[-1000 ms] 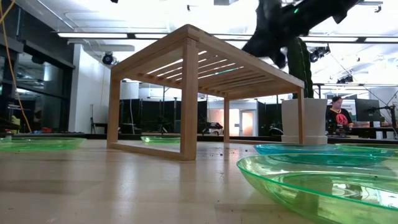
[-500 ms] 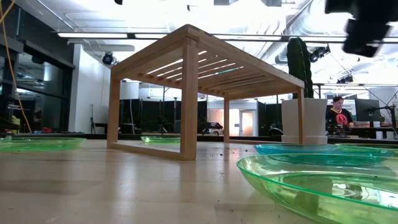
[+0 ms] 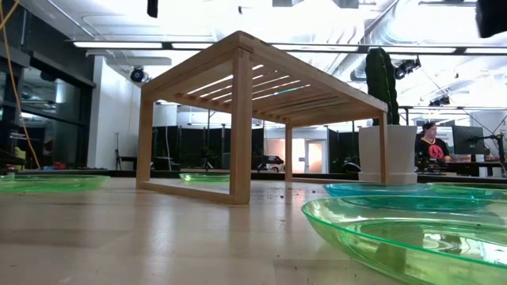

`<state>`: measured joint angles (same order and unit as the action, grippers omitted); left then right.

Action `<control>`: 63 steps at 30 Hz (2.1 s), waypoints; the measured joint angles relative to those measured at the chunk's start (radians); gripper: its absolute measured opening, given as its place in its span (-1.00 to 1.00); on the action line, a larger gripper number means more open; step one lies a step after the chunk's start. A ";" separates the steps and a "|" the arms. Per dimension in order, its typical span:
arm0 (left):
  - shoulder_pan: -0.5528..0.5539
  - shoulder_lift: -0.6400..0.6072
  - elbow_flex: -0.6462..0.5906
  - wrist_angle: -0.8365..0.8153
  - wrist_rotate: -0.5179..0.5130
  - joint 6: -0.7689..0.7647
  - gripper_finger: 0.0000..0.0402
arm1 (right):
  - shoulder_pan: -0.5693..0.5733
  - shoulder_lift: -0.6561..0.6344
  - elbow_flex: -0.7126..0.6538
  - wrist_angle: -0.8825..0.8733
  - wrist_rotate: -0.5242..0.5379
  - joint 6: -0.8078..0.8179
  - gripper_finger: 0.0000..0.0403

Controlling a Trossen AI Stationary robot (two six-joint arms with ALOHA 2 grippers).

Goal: Place and stack plates onto a shelf
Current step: Put the green plate on the shelf

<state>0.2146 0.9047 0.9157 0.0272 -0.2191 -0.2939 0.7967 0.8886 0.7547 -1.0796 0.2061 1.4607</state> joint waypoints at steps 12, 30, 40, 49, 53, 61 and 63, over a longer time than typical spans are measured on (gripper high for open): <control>0.001 0.000 0.000 0.001 -0.012 -0.004 -1.00 | 0.277 0.003 -0.273 0.214 -0.014 0.731 -0.26; 0.001 0.000 0.000 0.000 -0.025 -0.037 -1.00 | 0.093 -0.031 -0.391 0.194 -0.058 0.742 -0.18; 0.001 0.000 0.000 0.000 -0.027 -0.034 -1.00 | -0.003 -0.031 -0.392 0.164 -0.035 0.737 -0.18; 0.001 0.000 0.000 -0.001 -0.058 -0.025 -1.00 | -0.083 0.027 -0.393 0.173 -0.053 0.738 -0.18; 0.001 0.000 0.000 -0.001 -0.060 -0.010 -1.00 | -0.134 0.054 -0.393 0.179 -0.054 0.738 -0.18; 0.001 0.000 0.000 -0.001 -0.060 -0.008 -1.00 | -0.171 0.064 -0.393 0.183 -0.065 0.730 -0.44; 0.001 0.000 0.000 -0.001 -0.071 -0.001 -1.00 | -0.180 0.077 -0.393 0.187 -0.074 0.719 -0.64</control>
<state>0.2157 0.9047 0.9154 0.0263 -0.2900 -0.2945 0.6168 0.9652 0.3616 -0.8928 0.1317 2.1801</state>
